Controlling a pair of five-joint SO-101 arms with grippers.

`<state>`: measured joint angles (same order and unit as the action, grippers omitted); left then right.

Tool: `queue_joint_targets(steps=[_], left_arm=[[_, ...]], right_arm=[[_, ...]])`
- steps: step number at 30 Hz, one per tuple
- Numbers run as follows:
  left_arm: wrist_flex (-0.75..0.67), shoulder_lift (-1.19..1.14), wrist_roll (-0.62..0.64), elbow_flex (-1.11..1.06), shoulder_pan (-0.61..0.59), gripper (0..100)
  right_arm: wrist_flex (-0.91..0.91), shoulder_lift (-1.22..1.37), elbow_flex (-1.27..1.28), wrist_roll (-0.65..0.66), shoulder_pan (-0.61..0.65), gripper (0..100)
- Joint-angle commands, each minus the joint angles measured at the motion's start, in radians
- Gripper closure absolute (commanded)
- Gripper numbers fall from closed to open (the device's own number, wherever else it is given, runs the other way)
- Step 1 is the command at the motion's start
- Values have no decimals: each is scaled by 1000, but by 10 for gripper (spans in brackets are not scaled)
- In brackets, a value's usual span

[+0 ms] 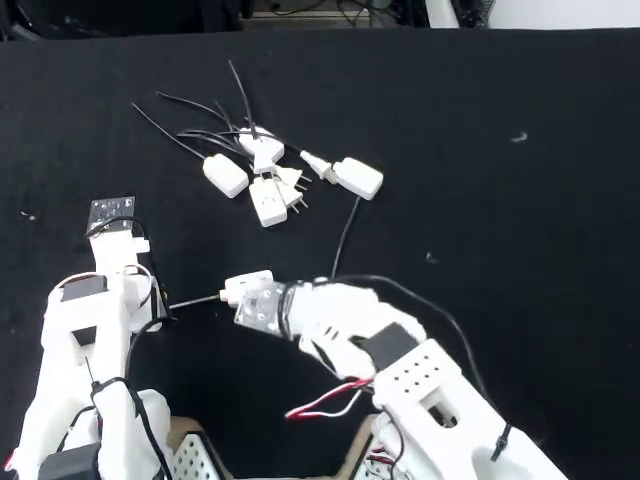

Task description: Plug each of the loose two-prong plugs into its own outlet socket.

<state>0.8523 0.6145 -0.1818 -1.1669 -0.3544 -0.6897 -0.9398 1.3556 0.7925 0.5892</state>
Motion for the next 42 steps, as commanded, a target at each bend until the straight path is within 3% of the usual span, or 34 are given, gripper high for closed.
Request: queue_joint_targets(steps=[1,7,13,22,32,42], left_arm=[[-5,26,-2,4,-8,845],[-9,26,-2,4,-8,845],[-9,26,-2,4,-8,845],[-5,25,-2,4,-10,845],[-11,18,-2,4,-10,845],[-11,18,-2,4,-10,845]], right_arm=[[-83,-2,-116,-12,-58,920],[-258,150,-260,121,-175,920],[-417,483,-452,195,-140,920],[-207,595,-440,249,-77,920],[-203,610,-414,400,-63,921],[-203,788,-481,496,-61,922]])
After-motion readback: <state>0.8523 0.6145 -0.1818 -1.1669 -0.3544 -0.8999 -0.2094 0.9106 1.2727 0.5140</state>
